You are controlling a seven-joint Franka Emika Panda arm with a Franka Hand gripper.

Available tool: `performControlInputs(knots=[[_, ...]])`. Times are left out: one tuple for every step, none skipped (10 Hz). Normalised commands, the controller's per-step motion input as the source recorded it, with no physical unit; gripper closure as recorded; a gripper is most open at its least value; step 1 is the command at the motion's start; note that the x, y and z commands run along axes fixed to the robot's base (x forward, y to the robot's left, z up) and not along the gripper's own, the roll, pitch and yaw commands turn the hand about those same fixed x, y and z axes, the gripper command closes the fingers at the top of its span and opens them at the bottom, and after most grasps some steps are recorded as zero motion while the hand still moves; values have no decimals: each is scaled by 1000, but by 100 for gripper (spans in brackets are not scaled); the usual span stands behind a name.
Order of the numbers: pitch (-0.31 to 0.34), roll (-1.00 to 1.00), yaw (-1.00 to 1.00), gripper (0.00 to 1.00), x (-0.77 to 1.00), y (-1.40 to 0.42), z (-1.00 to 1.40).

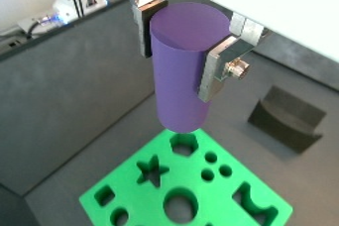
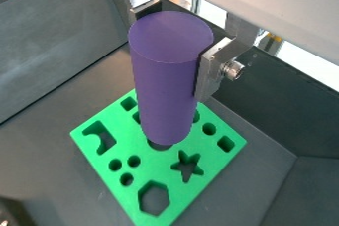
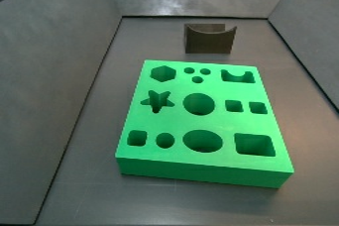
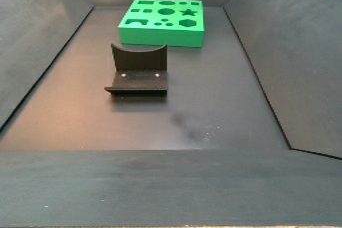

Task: Pick up the round object. Move up. Place the round object on the fixture. Regrasp the round object. Move to above the board. Insert the round object.
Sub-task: Insert the round object.

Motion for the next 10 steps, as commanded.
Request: performControlInputs(knots=[[-183, 0, -63, 100, 229, -231, -354], [-187, 1, -57, 100, 217, -223, -374], [-190, 20, -54, 100, 206, -217, -417], [-194, 36, -43, 100, 209, -194, -437], [-200, 39, -29, 100, 189, -131, -463], [-211, 44, -11, 100, 160, -94, -486], [-214, 51, -3, 100, 143, -74, -500], [-207, 54, 0, 100, 123, -54, -489], [-183, 39, 0, 100, 71, -43, -420], [-129, 0, 0, 100, 31, 0, -294]])
